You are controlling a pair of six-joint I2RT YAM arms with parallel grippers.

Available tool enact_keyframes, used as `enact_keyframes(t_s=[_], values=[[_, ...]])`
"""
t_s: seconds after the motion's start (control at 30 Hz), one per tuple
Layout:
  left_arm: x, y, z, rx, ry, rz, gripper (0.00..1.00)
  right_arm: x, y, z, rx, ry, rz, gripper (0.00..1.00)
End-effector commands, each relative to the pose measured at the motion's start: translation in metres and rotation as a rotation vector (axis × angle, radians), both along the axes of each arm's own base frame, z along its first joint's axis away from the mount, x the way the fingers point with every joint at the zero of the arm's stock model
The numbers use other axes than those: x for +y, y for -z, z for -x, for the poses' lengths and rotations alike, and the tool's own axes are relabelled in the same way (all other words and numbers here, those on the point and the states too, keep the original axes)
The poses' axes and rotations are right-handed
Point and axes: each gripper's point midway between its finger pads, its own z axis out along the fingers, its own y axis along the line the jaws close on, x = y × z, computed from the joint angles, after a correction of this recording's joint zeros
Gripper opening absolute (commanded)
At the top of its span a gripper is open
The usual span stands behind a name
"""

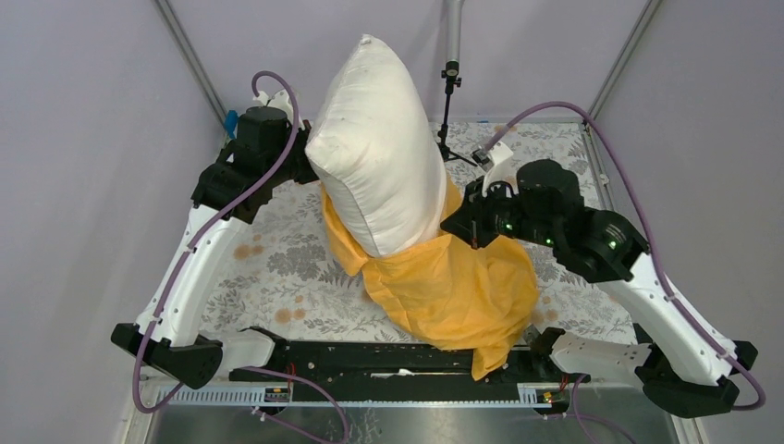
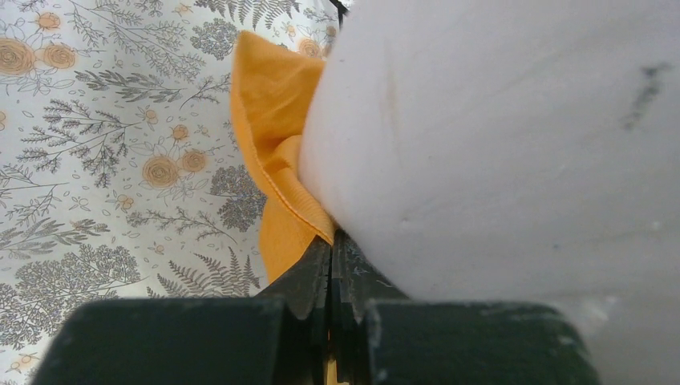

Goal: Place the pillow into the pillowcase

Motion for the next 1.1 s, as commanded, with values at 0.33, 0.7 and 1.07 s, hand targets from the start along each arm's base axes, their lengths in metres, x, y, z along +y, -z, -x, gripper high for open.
enact_keyframes(t_s=[0.33, 0.7, 1.07], values=[[-0.003, -0.118, 0.038, -0.258, 0.089, 0.161, 0.00, -0.010, -0.042, -0.061, -0.073, 0.355, -0.046, 0.00], [-0.022, -0.180, 0.039, -0.339, 0.163, 0.277, 0.00, -0.034, -0.118, -0.075, -0.188, 0.467, -0.138, 0.00], [0.009, -0.366, 0.130, -0.874, 0.225, 0.615, 0.00, -0.030, -0.153, -0.079, -0.253, 0.461, -0.224, 0.00]])
